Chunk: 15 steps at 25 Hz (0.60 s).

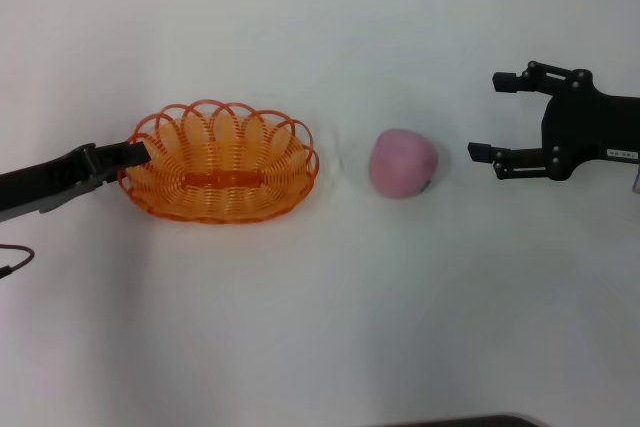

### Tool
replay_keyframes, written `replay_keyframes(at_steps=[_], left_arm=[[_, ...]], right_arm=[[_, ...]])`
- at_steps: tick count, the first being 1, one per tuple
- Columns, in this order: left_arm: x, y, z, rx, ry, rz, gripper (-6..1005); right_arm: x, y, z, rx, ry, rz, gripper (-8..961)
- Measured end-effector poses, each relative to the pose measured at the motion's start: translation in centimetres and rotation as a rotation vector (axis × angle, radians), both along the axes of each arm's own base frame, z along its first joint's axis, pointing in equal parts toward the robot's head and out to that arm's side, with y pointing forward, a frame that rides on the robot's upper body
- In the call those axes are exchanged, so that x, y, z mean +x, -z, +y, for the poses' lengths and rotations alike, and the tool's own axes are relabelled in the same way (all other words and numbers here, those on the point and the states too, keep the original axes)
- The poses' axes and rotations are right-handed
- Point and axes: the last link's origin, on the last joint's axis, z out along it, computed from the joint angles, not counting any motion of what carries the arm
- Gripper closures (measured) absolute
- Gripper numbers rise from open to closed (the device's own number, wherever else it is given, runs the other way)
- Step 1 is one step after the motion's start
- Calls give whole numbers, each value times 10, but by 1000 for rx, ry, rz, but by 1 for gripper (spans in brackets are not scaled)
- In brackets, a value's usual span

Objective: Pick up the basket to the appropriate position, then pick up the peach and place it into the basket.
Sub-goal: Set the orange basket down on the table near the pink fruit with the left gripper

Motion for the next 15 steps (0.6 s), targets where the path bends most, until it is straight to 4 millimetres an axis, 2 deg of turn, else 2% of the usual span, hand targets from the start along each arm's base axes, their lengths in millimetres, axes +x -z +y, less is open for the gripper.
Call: replay_keyframes(at_steps=[4,9,15], left_arm=[[0,-6,-1,5,19,-10,557],[-5,-16,-3,13,33,-12,352],[-10,-24,-6,29,59,4,197]], right_arm=[[0,0,0,0,1,0,29],[1,0,-1,0,2,0,29],[1,-1,0,3,3,2,29]])
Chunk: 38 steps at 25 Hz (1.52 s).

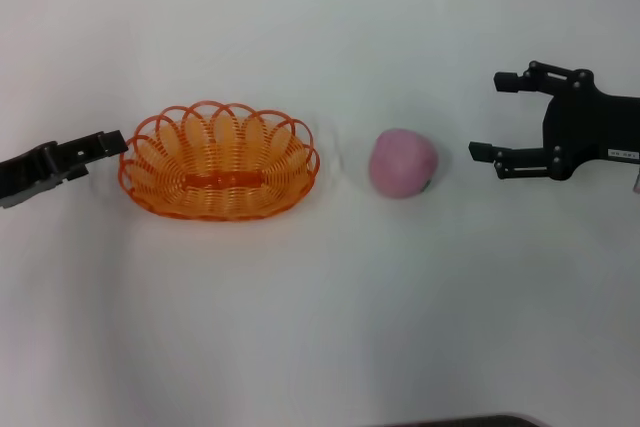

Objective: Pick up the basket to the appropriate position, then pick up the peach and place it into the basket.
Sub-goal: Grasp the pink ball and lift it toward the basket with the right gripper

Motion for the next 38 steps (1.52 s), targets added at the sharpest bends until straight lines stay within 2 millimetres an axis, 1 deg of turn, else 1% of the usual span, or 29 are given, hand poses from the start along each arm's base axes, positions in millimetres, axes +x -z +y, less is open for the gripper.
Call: replay_keyframes(at_steps=[8,15,21,29,32,38], left_arm=[[1,-9,3,16,159,89,195],[13,-9,0,-8,404,171,195],[20,-7,-11,-46,638,235,196],[21,-5,-22,-62,834,304,198],[18,-1,-27,-55,886,317,198],[13,7,-33,-59,886,274,199]], right_arm=[[-1,-1,0,2,-2,5,29],[-2,-1,1,8,-4,13,29],[-2,-1,1,6,-6,12,29],[-3,0,1,2,-9,11,29],[-3,0,1,1,-10,11,29],[-2,0,-1,-1,-7,13,29]])
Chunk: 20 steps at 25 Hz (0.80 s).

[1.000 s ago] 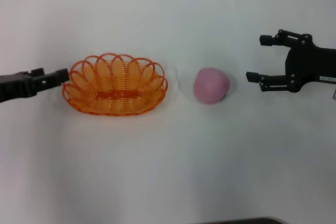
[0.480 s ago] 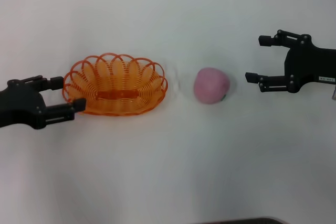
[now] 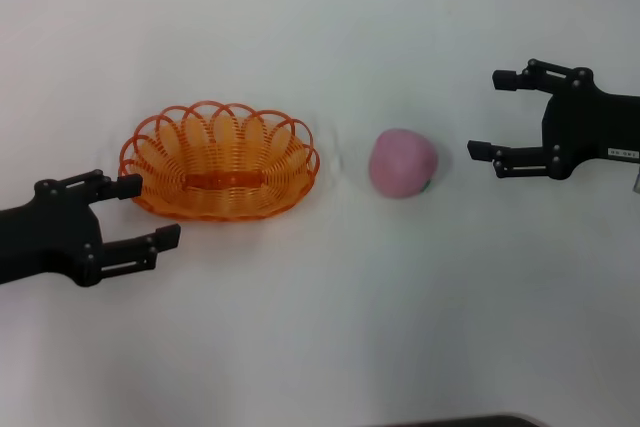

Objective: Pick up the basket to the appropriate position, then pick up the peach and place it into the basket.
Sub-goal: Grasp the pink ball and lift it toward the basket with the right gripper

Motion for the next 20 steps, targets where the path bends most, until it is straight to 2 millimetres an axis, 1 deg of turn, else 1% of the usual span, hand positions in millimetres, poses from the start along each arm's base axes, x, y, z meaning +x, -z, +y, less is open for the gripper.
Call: replay_keyframes(at_steps=[5,10,20], left_arm=[[-7,1,-8,9,39,4,199],[-16,-2,-13,31,21,-12,199],[-18,-2,-16,34,37,-8,199]], right_arm=[[1,0,-2,-5,1,4,29],[1,0,-5,-13,0,10,29],[-2,-3,-9,-65,12,41,29]])
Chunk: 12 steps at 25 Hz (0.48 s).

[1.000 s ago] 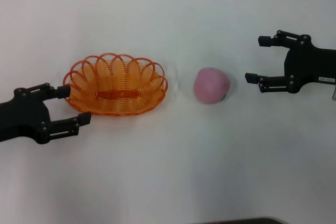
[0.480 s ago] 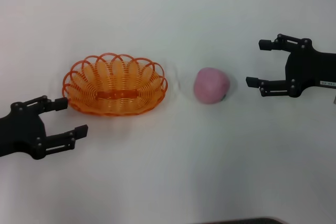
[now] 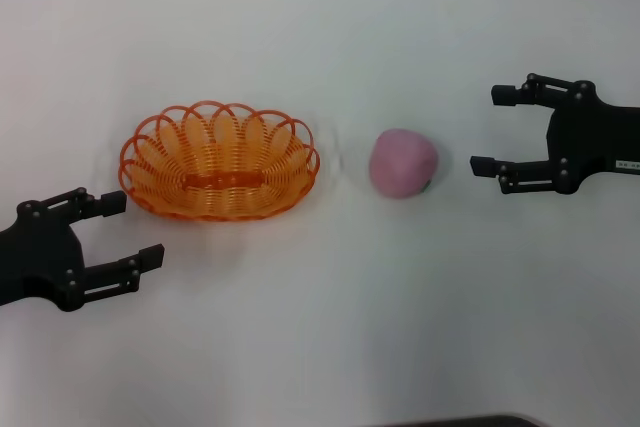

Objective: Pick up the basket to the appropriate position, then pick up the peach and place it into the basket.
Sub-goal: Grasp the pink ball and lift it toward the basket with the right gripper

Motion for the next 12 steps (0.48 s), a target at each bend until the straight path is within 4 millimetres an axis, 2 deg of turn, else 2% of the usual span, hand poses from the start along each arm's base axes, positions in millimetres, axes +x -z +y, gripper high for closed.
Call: replay_keyframes(at_steps=[5,12], left_arm=[[0,0,-1,-2,2,-4,200],[1,-6,-2,4,6,-25,200]], right_arm=[[-4,-11,3,-34,67,27,29],[-18,-24,21,-160,288,0,29]])
